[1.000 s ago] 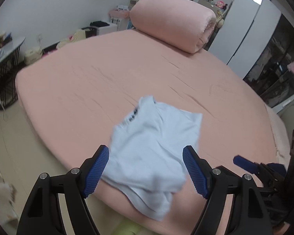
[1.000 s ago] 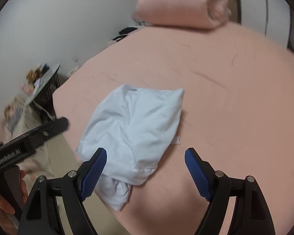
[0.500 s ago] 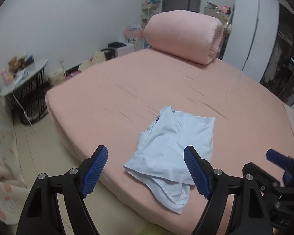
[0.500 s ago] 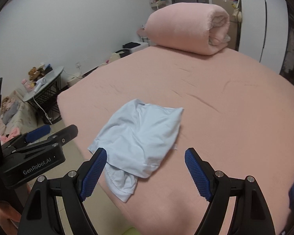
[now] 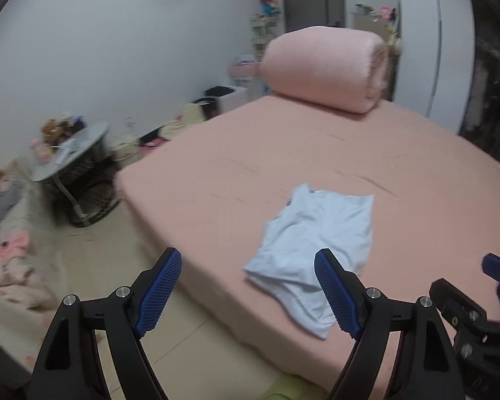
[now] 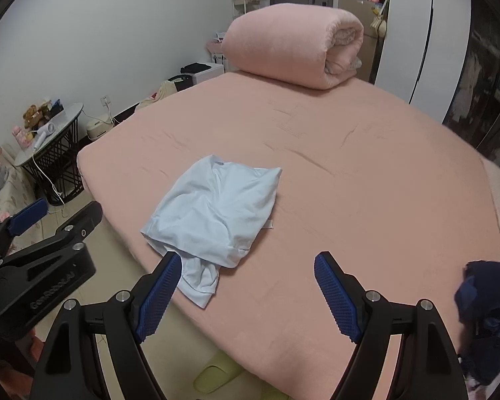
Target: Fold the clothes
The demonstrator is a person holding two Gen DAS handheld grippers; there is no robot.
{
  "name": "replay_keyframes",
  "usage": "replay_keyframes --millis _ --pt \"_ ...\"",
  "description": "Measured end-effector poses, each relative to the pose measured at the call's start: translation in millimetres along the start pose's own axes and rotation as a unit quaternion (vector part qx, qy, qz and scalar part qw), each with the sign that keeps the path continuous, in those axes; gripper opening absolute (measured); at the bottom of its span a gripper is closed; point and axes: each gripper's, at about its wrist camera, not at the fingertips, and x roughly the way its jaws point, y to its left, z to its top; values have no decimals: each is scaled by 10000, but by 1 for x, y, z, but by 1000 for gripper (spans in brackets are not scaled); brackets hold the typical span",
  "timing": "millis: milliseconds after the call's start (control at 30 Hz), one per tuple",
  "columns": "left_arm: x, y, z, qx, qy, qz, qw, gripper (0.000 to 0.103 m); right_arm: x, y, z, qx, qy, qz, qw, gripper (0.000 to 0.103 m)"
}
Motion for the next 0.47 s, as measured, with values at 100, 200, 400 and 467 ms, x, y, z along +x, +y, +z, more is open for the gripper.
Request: replay_keyframes --millis 100,200,400,467 --pt "-16 -5 -1 44 -229 133 9996 82 -15 2 -3 -77 -2 31 10000 83" --pt "-24 -6 0 146 -261 192 9994 82 -31 3 -7 -179 -78 -27 9998 84" --pt "-37 -1 -1 163 -229 -62 9996 82 -51 -3 -14 -179 -91 -125 9997 84" --pt "-40 -2 -1 210 -290 -59 9993 82 -54 -5 -15 -189 -96 -134 9997 84"
